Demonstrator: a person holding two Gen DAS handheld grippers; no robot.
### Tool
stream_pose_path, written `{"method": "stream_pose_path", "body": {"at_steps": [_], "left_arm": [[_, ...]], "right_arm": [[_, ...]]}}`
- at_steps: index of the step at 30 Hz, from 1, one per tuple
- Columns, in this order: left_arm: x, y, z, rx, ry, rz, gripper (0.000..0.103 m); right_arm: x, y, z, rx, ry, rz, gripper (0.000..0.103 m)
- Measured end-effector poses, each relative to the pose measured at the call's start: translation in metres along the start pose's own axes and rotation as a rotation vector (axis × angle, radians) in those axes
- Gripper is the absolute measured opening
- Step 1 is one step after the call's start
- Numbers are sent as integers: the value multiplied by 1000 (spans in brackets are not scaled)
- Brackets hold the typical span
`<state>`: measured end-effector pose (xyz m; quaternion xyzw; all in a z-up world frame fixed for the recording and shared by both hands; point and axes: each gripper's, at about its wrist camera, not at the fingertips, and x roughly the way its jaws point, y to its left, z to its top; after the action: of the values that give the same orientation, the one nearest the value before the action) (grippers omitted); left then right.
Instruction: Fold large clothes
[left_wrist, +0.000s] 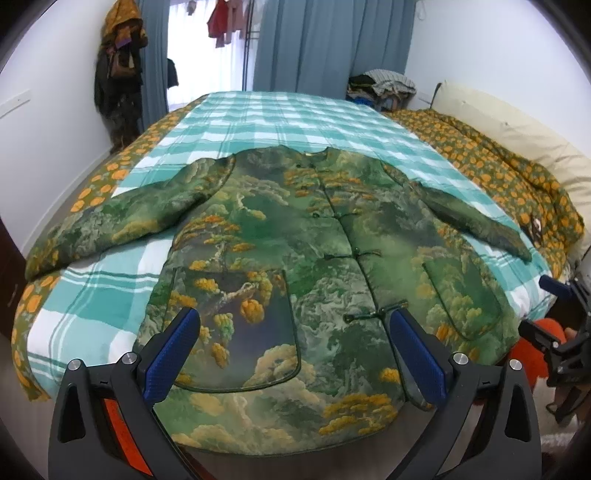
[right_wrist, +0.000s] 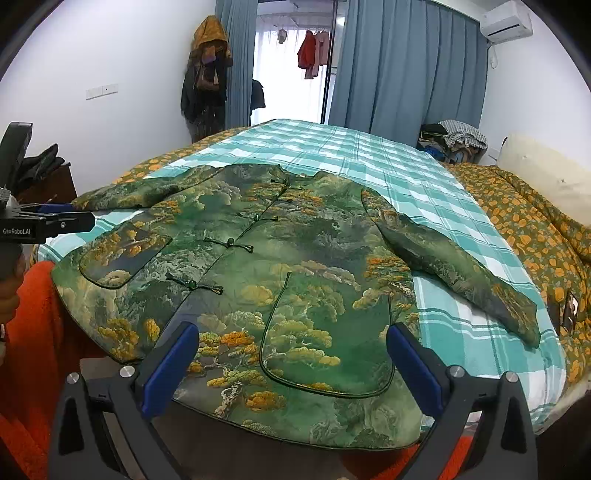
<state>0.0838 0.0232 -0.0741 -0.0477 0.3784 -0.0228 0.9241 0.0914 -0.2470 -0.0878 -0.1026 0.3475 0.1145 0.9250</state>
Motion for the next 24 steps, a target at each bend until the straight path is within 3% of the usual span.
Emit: {"method": "stream_pose_path", "body": {"at_steps": [16,20,24], "left_arm": [[4,-2,-3,4,20,8,102],[4,-2,-4,11,21,13,102],[6,-1,-5,10,28,20,102]], "right_arm": [[6,-6,-3,32,54,13,103],[4,-44,2,99,29,-61,103],[11,-129,4,300,-2,-179,103]]}}
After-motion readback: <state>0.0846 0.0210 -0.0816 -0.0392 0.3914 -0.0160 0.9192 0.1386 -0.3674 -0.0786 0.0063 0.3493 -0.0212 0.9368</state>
